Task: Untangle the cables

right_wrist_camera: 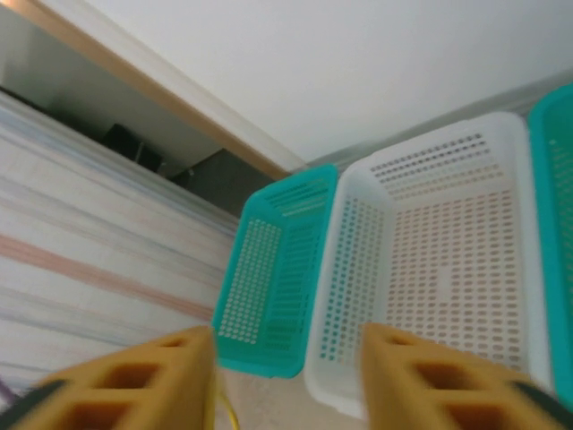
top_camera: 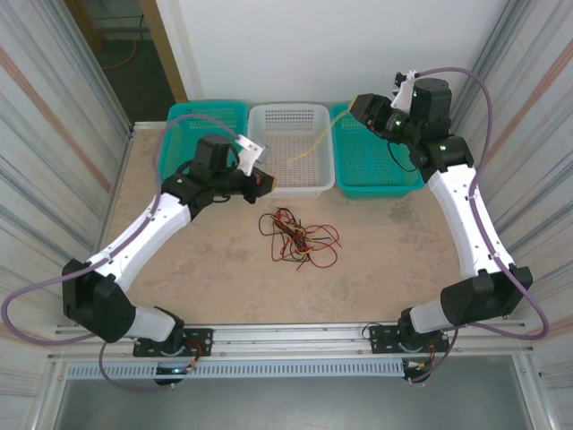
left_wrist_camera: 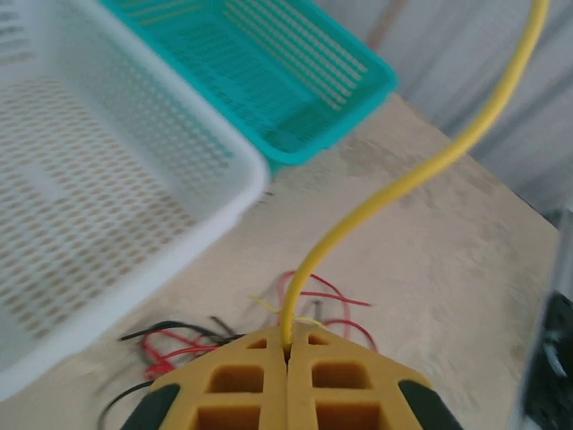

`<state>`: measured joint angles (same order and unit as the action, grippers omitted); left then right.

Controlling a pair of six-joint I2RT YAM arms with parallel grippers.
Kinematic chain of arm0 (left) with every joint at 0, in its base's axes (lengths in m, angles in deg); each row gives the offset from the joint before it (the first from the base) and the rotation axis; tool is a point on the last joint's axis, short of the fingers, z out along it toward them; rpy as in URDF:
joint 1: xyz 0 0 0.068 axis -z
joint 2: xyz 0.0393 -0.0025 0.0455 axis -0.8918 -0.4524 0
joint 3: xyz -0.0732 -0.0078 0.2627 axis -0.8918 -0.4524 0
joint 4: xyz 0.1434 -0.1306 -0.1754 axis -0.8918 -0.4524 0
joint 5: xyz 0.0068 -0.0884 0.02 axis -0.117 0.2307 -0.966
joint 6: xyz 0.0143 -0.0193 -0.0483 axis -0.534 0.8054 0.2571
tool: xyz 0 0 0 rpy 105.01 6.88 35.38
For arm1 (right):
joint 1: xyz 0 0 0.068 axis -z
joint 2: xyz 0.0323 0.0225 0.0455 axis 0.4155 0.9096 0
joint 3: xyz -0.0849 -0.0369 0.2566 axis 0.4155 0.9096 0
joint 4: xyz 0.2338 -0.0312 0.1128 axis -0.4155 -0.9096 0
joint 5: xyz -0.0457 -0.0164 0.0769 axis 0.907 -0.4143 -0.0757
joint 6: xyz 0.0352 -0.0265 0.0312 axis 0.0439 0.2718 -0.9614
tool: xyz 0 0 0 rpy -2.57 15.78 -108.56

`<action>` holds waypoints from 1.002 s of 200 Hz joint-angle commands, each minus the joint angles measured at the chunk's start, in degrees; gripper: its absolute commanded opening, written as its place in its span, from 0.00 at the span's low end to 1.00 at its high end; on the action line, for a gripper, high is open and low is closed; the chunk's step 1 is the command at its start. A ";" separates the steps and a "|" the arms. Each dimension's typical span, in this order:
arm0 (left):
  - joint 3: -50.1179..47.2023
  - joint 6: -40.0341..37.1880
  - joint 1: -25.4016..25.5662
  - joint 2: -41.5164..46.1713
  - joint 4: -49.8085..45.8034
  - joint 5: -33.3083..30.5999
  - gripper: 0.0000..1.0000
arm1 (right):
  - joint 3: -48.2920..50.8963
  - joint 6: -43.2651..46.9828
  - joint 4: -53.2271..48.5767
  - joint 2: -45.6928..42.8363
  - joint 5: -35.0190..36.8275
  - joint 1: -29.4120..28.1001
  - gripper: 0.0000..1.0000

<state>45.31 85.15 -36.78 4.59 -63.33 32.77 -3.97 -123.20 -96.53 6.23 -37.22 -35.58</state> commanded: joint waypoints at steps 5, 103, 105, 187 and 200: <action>0.16 5.34 -7.37 3.21 3.94 -13.09 0.00 | 1.47 3.04 -3.36 -2.36 7.58 0.54 0.66; 15.46 -5.97 -18.65 -19.69 14.67 -24.75 0.00 | 27.60 -1.41 3.66 -10.69 3.14 -5.83 0.59; 15.60 -5.89 -18.72 -20.17 14.77 -25.03 0.00 | 27.83 -1.40 3.52 -10.80 3.18 -5.84 0.59; 16.23 -5.08 -21.15 -31.20 16.64 -26.70 0.03 | 32.91 0.50 0.07 -13.77 5.59 -5.32 0.58; 15.96 -5.18 -21.14 -31.38 16.03 -27.36 0.39 | 33.00 0.69 -0.31 -13.59 5.80 -5.32 0.58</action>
<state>59.64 80.26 -57.04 -26.20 -47.31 6.72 28.40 -123.45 -95.35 -6.95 -31.86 -41.30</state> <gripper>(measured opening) 0.093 0.584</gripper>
